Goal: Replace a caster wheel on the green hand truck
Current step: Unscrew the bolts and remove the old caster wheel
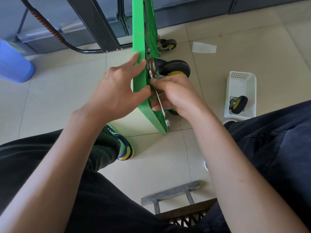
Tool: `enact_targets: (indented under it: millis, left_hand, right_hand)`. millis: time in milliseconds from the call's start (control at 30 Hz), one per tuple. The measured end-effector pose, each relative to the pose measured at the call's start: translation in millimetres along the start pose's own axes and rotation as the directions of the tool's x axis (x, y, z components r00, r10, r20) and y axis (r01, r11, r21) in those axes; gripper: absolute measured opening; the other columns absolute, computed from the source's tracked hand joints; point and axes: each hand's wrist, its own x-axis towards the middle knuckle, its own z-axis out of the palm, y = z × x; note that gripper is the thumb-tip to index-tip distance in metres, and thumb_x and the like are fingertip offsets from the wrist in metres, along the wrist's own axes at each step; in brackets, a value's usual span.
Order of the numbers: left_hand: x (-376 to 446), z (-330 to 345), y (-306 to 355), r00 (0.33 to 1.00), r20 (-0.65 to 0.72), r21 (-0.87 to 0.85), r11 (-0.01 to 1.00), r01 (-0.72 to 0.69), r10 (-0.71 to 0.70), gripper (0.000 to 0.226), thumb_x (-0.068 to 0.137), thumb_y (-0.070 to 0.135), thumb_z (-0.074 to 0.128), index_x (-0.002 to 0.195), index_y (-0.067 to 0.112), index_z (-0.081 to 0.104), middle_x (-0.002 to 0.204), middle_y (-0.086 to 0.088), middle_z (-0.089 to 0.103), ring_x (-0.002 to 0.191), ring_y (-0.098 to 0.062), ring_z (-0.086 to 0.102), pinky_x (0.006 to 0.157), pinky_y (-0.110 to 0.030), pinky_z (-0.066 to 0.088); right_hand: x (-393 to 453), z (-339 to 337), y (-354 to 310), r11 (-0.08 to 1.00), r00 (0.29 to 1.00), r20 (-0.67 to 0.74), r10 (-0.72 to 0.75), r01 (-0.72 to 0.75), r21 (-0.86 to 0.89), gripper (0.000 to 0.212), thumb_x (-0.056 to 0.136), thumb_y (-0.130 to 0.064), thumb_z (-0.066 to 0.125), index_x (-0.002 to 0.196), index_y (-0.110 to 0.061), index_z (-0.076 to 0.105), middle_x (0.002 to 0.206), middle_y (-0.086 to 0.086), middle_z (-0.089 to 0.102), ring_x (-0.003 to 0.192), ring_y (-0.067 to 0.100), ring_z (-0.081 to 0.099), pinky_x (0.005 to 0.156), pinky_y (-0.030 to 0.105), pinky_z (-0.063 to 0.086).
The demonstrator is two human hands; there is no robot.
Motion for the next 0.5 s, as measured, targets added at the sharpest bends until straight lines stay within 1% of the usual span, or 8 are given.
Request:
enact_targets:
  millis: [67, 133, 233, 300, 400, 433, 500]
  left_hand:
    - [-1, -1, 2, 1.000, -0.003, 0.006, 1.000, 0.019, -0.019, 0.072, 0.082, 0.046, 0.055, 0.150, 0.022, 0.048, 0.162, 0.004, 0.033, 0.128, -0.028, 0.058, 0.103, -0.045, 0.050]
    - [-1, -1, 3, 1.000, -0.002, 0.009, 1.000, 0.021, -0.021, 0.071, 0.083, 0.045, 0.056, 0.150, 0.022, 0.048, 0.162, 0.004, 0.033, 0.126, -0.029, 0.059, 0.103, -0.044, 0.050]
    - [-1, -1, 2, 1.000, 0.002, 0.012, 1.000, 0.014, -0.014, 0.068, 0.087, 0.041, 0.063, 0.150, 0.021, 0.048, 0.162, 0.003, 0.033, 0.126, -0.030, 0.059, 0.104, -0.043, 0.049]
    - [-1, -1, 1, 1.000, 0.003, 0.019, 1.000, 0.010, -0.010, 0.067, 0.089, 0.039, 0.065, 0.151, 0.020, 0.047, 0.162, 0.002, 0.032, 0.126, -0.030, 0.059, 0.104, -0.041, 0.049]
    - [-1, -1, 2, 1.000, 0.009, 0.018, 1.000, 0.004, -0.004, 0.071, 0.084, 0.044, 0.058, 0.151, 0.020, 0.047, 0.162, 0.002, 0.032, 0.127, -0.029, 0.059, 0.104, -0.042, 0.050]
    - [-2, -1, 2, 1.000, 0.012, 0.013, 1.000, 0.005, -0.005, 0.072, 0.084, 0.045, 0.057, 0.151, 0.021, 0.047, 0.162, 0.002, 0.032, 0.127, -0.029, 0.059, 0.104, -0.043, 0.050]
    - [-2, -1, 2, 1.000, 0.014, 0.008, 1.000, 0.008, -0.008, 0.072, 0.084, 0.045, 0.056, 0.151, 0.021, 0.047, 0.162, 0.003, 0.031, 0.125, -0.028, 0.059, 0.103, -0.043, 0.050]
  right_hand:
    - [0, 0, 5, 0.994, 0.999, -0.012, -0.033, 0.031, -0.107, 0.021, 0.102, -0.020, 0.063, 0.102, 0.000, 0.072, 0.082, 0.013, 0.072, 0.060, 0.028, 0.070, 0.058, 0.038, 0.061]
    - [-1, 0, 9, 0.983, 0.996, -0.018, -0.083, 0.078, -0.169, 0.018, 0.102, -0.018, 0.063, 0.102, -0.004, 0.074, 0.085, 0.011, 0.072, 0.064, 0.025, 0.071, 0.058, 0.037, 0.062]
    - [-1, -4, 15, 0.981, 0.994, 0.009, -0.113, 0.113, -0.160, 0.015, 0.101, -0.012, 0.063, 0.108, -0.004, 0.074, 0.092, 0.012, 0.073, 0.069, 0.021, 0.070, 0.057, 0.033, 0.059]
    - [0, -8, 18, 0.976, 0.990, 0.026, -0.142, 0.144, -0.163, 0.016, 0.101, -0.010, 0.063, 0.111, -0.004, 0.074, 0.095, 0.013, 0.074, 0.074, 0.022, 0.072, 0.059, 0.035, 0.061]
    - [6, -10, 24, 0.945, 0.979, 0.020, -0.202, 0.201, -0.260, 0.017, 0.100, -0.012, 0.065, 0.113, -0.004, 0.073, 0.101, 0.015, 0.075, 0.088, 0.030, 0.074, 0.072, 0.048, 0.064]
    - [10, -9, 27, 0.921, 0.973, 0.009, -0.229, 0.219, -0.320, 0.017, 0.099, -0.013, 0.065, 0.113, -0.007, 0.074, 0.100, 0.011, 0.075, 0.091, 0.030, 0.073, 0.077, 0.051, 0.063]
    - [17, -8, 33, 0.849, 0.954, -0.009, -0.299, 0.262, -0.458, 0.016, 0.098, -0.014, 0.066, 0.110, -0.014, 0.076, 0.096, -0.002, 0.074, 0.092, 0.022, 0.070, 0.083, 0.049, 0.060]
